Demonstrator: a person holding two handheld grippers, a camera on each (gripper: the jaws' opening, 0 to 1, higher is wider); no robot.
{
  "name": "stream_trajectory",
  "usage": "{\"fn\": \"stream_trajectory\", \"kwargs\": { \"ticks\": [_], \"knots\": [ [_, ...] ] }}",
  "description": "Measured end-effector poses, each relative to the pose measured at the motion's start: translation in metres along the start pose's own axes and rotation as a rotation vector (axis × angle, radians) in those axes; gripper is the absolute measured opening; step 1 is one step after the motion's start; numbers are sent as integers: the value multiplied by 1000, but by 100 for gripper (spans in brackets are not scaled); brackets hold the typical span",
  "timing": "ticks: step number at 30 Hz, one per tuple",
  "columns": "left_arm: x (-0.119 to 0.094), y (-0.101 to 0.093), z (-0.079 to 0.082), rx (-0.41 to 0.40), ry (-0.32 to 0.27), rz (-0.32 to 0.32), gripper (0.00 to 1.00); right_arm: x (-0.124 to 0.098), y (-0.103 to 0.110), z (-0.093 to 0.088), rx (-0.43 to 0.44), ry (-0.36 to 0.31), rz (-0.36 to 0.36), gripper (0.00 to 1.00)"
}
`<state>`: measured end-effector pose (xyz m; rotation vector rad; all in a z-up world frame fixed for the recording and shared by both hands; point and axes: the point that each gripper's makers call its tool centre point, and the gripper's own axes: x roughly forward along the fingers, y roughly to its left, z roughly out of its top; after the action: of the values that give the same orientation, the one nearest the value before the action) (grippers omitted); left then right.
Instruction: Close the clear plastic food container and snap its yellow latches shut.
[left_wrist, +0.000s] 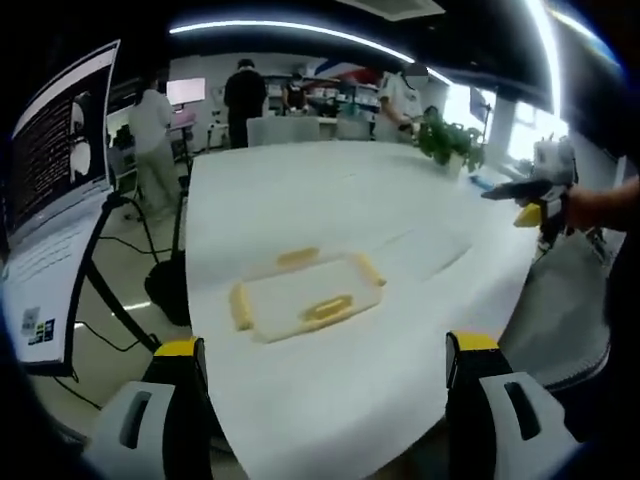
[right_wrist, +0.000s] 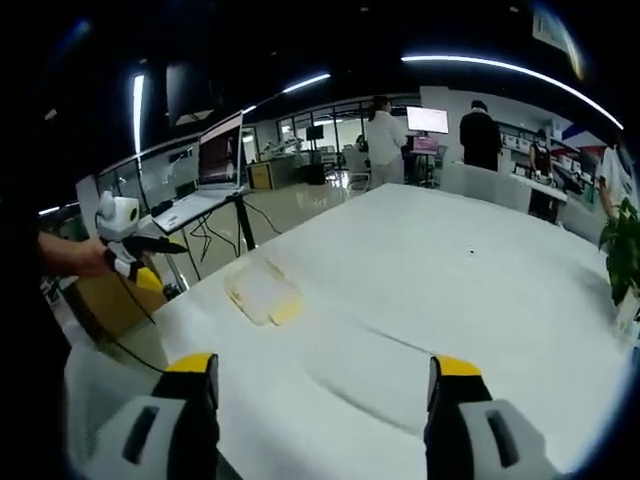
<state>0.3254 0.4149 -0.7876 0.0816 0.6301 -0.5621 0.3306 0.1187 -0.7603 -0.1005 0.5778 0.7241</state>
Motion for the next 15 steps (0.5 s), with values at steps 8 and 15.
{"fn": "stream_trajectory", "kwargs": {
  "ticks": [8,15],
  "knots": [
    [1,11,-2,7,8,-1,97,15,8,1,-28,28,10,78],
    [7,20,-5,12,23,-6,96,30,15,4,-49,40,15,75]
  ]
}}
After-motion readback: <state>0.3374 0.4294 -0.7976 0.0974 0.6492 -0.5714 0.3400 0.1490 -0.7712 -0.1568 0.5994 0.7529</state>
